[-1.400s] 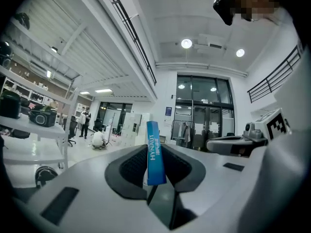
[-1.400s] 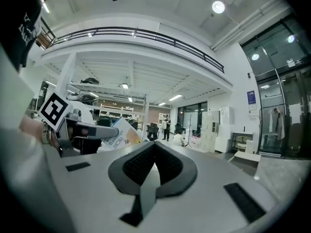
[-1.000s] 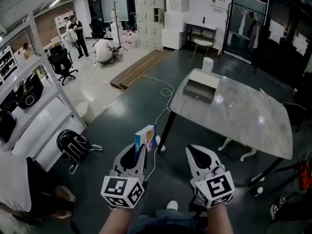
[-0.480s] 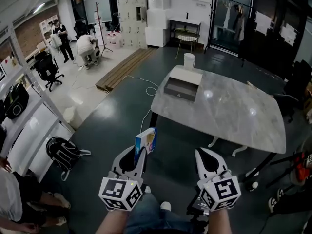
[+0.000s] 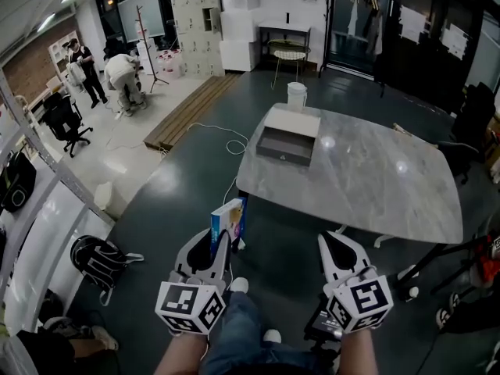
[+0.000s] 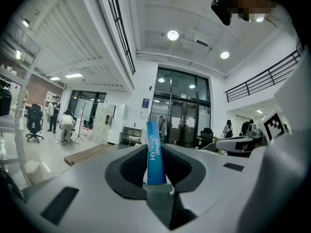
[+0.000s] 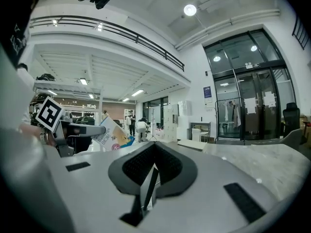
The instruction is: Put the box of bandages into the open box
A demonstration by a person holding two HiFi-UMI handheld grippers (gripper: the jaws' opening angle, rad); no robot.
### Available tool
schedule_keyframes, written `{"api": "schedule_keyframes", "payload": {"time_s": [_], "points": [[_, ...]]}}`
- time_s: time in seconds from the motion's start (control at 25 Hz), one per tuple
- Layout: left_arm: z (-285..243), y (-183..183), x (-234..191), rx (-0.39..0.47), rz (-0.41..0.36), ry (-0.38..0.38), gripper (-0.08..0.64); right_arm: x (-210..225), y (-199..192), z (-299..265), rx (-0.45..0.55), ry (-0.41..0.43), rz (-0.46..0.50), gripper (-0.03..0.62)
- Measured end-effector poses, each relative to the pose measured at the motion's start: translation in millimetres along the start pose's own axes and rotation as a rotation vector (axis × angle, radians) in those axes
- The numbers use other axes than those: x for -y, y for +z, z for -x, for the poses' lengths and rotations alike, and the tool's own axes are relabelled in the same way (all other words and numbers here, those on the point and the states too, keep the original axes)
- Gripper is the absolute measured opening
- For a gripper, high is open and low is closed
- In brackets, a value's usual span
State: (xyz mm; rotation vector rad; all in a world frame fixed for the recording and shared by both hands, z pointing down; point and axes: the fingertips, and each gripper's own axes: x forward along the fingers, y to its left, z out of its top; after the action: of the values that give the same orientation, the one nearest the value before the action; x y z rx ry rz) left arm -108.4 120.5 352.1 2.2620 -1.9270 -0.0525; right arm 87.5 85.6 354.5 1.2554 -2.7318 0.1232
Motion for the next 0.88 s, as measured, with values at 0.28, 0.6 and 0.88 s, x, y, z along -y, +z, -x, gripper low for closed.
{"api": "schedule_keyframes", "payload": {"time_s": [0.28,0.6,0.88], "points": [[-71.2,17.4,-53.3,0.018,0.024,-0.024,0.091,19.8,17.4,-74.2,0.004,-0.034,0.026,0.025],[-153.9,42.4,-99.6,0.024,0.055,-0.117,0.091,38.9,32.8,-150.0,-0.011,-0.098,0.033,0.025],[-206.9,45.1,-124.9,0.007,0.066,-0.198,0.091,56.1,35.0,-192.9,-0.034,-0.187,0.011,0.025]]}}
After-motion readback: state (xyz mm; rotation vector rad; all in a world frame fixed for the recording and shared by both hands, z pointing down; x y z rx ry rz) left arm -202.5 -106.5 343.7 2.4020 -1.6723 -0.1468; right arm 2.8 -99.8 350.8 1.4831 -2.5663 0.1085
